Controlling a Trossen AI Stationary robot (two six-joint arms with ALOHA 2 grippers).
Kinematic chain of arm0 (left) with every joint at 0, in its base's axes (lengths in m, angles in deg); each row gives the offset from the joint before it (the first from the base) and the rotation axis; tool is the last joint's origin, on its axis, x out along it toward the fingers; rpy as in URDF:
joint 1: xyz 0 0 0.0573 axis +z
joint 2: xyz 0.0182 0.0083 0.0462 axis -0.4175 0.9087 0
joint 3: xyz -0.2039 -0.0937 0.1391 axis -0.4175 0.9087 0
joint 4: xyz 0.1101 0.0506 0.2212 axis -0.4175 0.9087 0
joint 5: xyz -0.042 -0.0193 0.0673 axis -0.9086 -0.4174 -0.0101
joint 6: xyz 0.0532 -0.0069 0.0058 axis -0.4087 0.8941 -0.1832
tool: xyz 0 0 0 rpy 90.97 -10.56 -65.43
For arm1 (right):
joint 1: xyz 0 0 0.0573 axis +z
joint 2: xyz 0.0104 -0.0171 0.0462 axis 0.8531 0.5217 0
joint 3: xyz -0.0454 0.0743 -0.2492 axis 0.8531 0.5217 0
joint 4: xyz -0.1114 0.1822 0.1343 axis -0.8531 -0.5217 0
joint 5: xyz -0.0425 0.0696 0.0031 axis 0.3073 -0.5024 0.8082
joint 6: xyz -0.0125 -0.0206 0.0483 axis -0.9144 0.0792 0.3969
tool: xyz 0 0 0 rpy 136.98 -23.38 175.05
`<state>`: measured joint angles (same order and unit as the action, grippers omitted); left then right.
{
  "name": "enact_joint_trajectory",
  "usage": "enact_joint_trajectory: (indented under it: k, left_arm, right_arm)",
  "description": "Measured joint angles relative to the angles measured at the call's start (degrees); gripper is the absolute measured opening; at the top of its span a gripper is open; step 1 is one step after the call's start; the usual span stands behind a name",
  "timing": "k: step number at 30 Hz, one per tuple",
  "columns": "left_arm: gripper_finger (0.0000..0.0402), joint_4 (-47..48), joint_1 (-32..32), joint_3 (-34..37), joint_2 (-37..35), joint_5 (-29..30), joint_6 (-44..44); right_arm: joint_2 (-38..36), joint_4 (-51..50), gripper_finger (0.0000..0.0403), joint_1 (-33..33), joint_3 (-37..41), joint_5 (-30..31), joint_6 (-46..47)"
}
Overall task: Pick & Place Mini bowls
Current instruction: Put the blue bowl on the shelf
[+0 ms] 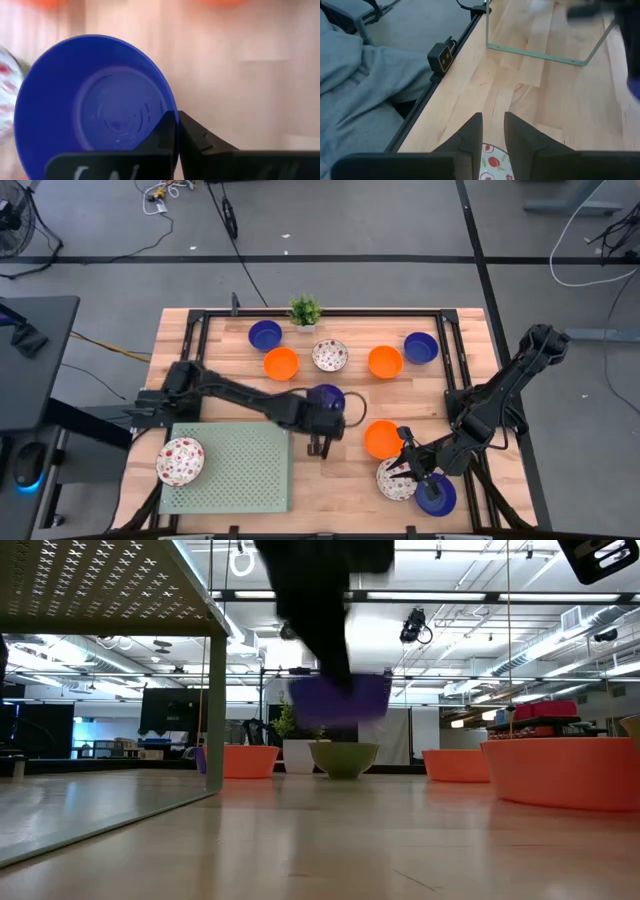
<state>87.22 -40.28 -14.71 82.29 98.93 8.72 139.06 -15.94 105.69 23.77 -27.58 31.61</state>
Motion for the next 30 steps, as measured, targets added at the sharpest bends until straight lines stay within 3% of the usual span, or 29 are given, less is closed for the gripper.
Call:
enact_joint_trajectory:
  k: [5,10,15,30]
  left_arm:
    - [0.0006,10.34,-7.91,-8.02,-5.00,2.79,1.55]
    - [0.0006,27.83,-13.69,-16.70,-7.88,3.82,13.32]
    - [0.0006,42.18,-17.18,-19.51,-7.79,5.02,24.16]
    - [0.0008,42.50,-19.83,-14.20,-7.58,-1.38,34.00]
  right_arm:
    - [0.00,0.13,0.0084,-0.02,0.00,0.00,0.00]
    - [0.00,0.47,0.0084,0.00,0.00,0.00,0.00]
    - [0.00,0.56,0.0084,0.00,0.00,0.00,-0.02]
    - [0.00,1.08,0.0084,-0.07,0.00,0.02,-1.33]
